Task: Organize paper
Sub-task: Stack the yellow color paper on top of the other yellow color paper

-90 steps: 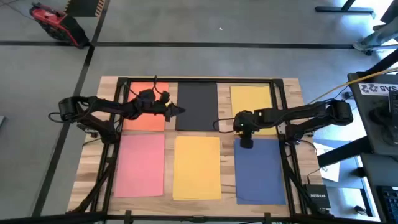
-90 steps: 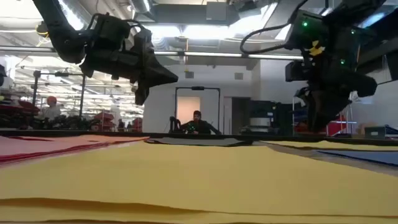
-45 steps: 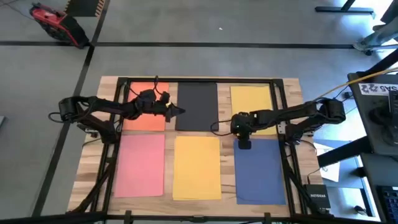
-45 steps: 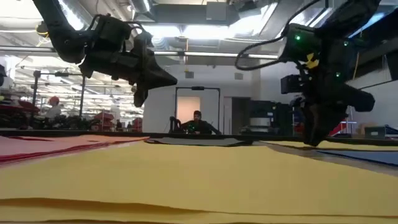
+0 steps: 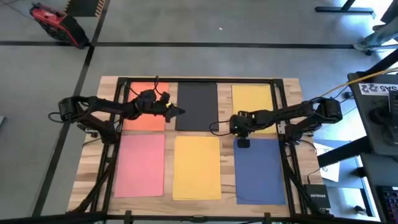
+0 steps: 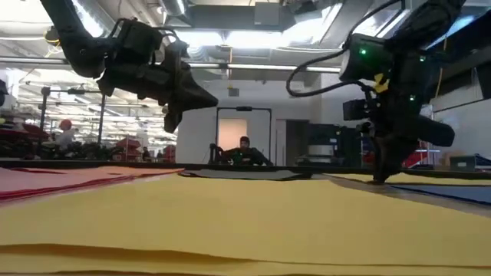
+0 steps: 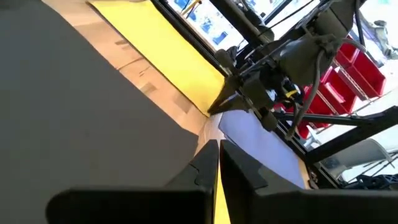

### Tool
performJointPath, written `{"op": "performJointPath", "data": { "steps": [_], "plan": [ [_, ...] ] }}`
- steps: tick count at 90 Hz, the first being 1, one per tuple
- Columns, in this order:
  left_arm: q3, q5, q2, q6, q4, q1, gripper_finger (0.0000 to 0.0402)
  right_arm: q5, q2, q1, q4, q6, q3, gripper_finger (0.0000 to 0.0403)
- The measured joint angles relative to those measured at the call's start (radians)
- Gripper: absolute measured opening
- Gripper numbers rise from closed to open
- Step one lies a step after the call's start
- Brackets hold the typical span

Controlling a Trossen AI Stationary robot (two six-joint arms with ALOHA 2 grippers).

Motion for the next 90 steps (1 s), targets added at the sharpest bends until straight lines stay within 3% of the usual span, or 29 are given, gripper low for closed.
{"op": "performJointPath", "data": {
  "steps": [27,44,68,90],
  "plan": [
    [0.0,0.0,0.0,-0.001,0.003,-0.001,0.0,-0.022,-0.009,0.0,-0.09,0.024,0.076,0.0],
    [0.006,0.001,0.0,-0.03,0.016,-0.001,0.0,-0.106,-0.027,0.001,-0.168,0.049,0.174,0.0],
    [0.119,0.02,-0.01,-0.124,0.022,0.021,0.0,-0.287,-0.046,0.01,-0.239,0.167,0.394,0.0],
    [0.224,0.02,-0.011,-0.183,-0.005,0.093,0.0,-0.327,-0.038,0.115,-0.196,0.359,0.534,0.0]
  ]
}}
